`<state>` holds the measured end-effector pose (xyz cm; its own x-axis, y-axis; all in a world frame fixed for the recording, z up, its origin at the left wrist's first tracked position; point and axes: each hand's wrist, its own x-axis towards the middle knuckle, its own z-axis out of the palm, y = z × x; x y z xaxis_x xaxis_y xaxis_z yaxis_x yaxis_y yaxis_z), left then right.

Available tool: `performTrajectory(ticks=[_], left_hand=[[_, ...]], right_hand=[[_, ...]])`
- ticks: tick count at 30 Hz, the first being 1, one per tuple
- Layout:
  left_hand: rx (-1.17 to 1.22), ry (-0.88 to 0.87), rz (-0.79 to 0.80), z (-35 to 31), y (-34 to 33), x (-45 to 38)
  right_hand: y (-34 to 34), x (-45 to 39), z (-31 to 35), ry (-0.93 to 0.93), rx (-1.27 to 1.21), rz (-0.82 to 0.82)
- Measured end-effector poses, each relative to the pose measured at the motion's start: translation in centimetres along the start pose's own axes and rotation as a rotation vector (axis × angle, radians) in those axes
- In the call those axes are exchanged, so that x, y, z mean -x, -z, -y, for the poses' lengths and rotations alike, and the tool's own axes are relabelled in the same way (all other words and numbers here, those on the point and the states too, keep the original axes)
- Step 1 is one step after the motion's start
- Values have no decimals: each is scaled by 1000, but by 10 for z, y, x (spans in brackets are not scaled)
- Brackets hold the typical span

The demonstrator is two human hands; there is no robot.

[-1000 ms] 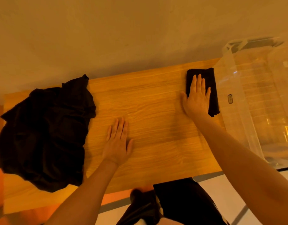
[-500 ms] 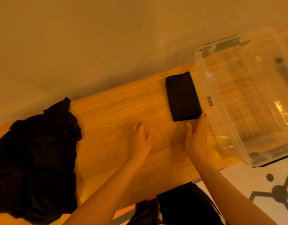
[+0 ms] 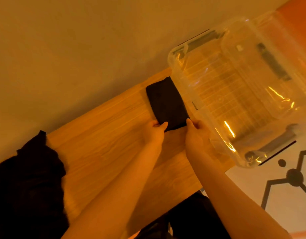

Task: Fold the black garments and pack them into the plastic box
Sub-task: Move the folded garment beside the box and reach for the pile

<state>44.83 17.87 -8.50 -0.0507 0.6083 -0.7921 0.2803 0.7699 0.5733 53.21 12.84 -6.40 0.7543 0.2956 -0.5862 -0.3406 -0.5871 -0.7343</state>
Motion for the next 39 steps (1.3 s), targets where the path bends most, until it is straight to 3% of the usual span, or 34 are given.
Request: performTrajectory(ticks=[3,12,17,21,27,31,39], left_hand=[[167,40,60,5,2,4],[16,76,-5,5,-4,8],[78,95,-8,-1,-11,12],[371,173,148,-6,-15,15],[466,121,231,0,-11,20],[376,265,274,-10,-4,27],[396,245,318,-14,-7,28]], right_hand=[[3,-2,-6,2,-19,5],[-13,-10,-6,-142,-197,-27],[4,2,-4,177,1,50],[6,1,-17,289,71,24],[-4,-6,-20,61,-73,35],[-15,-17,-17,-54,-127,7],[0,-17,-20,136,80,59]])
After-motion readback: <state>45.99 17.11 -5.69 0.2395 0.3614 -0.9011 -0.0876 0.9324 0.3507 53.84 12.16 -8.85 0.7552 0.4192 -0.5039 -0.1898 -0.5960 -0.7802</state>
